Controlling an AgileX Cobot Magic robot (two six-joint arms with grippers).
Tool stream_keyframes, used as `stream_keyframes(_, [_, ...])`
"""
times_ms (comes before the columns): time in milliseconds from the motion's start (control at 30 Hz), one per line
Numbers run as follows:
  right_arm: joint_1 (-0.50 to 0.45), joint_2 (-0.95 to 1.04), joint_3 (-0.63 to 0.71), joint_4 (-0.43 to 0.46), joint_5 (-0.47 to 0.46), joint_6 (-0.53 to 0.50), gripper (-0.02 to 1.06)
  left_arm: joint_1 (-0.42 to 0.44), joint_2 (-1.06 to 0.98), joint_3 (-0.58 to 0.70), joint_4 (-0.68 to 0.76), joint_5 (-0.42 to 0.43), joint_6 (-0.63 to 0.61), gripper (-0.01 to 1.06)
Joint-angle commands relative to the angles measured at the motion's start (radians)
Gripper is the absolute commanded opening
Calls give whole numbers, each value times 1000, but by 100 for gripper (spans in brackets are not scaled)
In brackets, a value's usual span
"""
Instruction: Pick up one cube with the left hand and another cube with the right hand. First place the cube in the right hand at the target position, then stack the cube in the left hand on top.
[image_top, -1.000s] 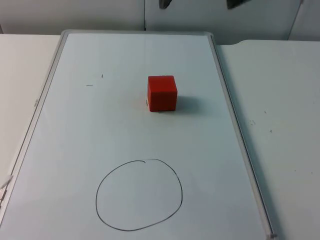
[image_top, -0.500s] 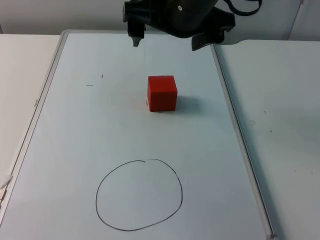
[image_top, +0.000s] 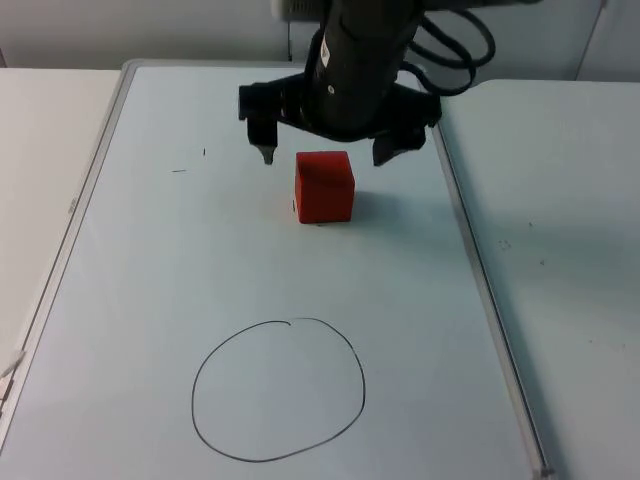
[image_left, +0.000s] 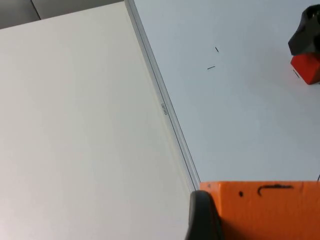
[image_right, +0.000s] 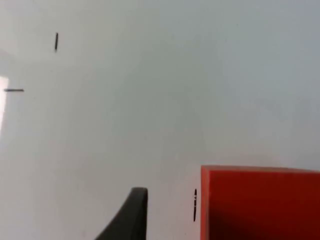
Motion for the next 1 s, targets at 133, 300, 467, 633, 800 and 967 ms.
stream_keyframes(133, [2,30,-8,5,8,-4,102,-8,-6,1,-1,-24,-8,18])
stream_keyframes(300, [2,43,-8,5,-9,-4,96,-8,-6,1,-1,-24,-8,18])
stream_keyframes(467, [2,43,-8,5,-16,-4,87,-8,-6,1,-1,-24,-8,18])
stream_keyframes(633, [2,43,-8,3,-16,17,57,-8,-6,1,-1,-24,-8,18])
stream_keyframes(800, [2,35,-8,1,-16,34,18,-8,-6,1,-1,-24,-8,18])
stream_keyframes(967, [2,-20,-12,5,9,-34,0,-8,-6,1,-1,-24,-8,18])
